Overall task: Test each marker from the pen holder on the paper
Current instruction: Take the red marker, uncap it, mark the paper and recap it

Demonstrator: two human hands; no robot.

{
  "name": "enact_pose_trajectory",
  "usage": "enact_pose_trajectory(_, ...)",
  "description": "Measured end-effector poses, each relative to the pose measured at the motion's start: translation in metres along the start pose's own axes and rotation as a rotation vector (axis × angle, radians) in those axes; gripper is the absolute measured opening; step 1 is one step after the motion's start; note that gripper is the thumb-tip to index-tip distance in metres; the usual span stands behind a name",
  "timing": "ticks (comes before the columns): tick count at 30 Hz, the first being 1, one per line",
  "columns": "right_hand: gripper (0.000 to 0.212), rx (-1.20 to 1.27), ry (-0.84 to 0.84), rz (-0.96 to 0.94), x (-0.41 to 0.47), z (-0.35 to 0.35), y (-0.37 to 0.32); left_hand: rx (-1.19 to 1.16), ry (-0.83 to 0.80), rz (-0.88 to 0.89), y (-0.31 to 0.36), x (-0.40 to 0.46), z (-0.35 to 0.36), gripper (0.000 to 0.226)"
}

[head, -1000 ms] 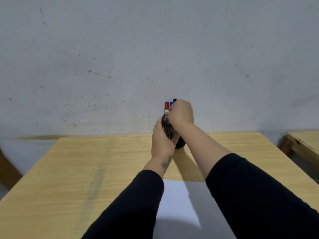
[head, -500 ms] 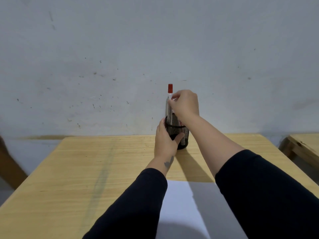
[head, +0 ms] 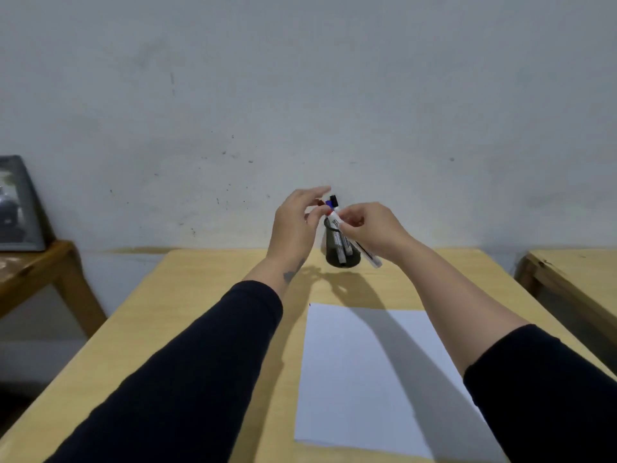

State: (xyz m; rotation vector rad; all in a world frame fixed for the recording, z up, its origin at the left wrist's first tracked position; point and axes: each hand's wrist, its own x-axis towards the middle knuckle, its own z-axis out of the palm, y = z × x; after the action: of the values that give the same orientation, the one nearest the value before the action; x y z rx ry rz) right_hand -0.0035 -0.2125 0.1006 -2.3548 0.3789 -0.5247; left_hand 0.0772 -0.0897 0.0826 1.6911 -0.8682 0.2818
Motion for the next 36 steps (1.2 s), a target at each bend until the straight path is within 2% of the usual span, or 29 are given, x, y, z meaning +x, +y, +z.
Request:
enact_pose_trajectory(4, 0.021, -0.044, -0.047, -0.031, -0.034, 0.011, 0.010, 0.168, -0.149, 0.015, -0.004, -0.030, -0.013, 0.015)
enact_pose_trajectory(7, 0.021, -0.068, -0.017, -0.026, -0.051, 0.018, 0.014, 0.135, -0.164, -0.069, -0.004, -0.049, -0.016, 0.011)
enact_pose_trajectory(9, 0.021, -0.057, 0.117, -0.027, -0.063, 0.023, 0.012, 0.065, -0.113, -0.134, -0.003, -0.061, -0.016, 0.012)
enact_pose_trajectory(11, 0.019, 0.009, 0.288, 0.011, -0.075, 0.031, 0.011, -0.003, 0.015, -0.191, -0.006, -0.070, -0.014, 0.014)
enact_pose_trajectory(13, 0.018, 0.277, 0.268, 0.193, -0.083, 0.041, 0.010, -0.050, 0.126, -0.235, -0.007, -0.078, -0.010, 0.010)
enact_pose_trajectory(16, 0.022, 1.025, 0.061, 0.581, -0.085, 0.048, 0.004, -0.093, 0.143, -0.234, -0.004, -0.089, -0.001, 0.008)
enact_pose_trajectory(17, 0.022, 1.186, 0.063, 0.658, -0.081, 0.048, 0.004, -0.101, 0.127, -0.226, -0.004, -0.093, 0.002, 0.008)
enact_pose_trajectory(19, 0.021, 1.325, 0.113, 0.733, -0.074, 0.048, 0.010, -0.115, 0.099, -0.223, -0.004, -0.098, 0.005, 0.009)
enact_pose_trajectory(27, 0.014, 1.273, 0.173, 0.634, -0.068, 0.061, 0.023, -0.139, -0.008, -0.331, -0.013, -0.098, 0.003, 0.015)
enact_pose_trajectory(31, 0.013, 1.244, 0.227, 0.571, -0.059, 0.060, 0.024, -0.143, 0.004, -0.410, -0.018, -0.091, 0.002, 0.013)
enact_pose_trajectory(34, 0.014, 1.204, 0.255, 0.565, -0.055, 0.055, 0.034, -0.055, 0.027, -0.476, -0.033, -0.089, -0.009, 0.011)
enact_pose_trajectory(36, 0.015, 1.154, 0.212, 0.538, -0.055, 0.055, 0.041, 0.022, 0.017, -0.512, -0.046, -0.090, -0.017, 0.014)
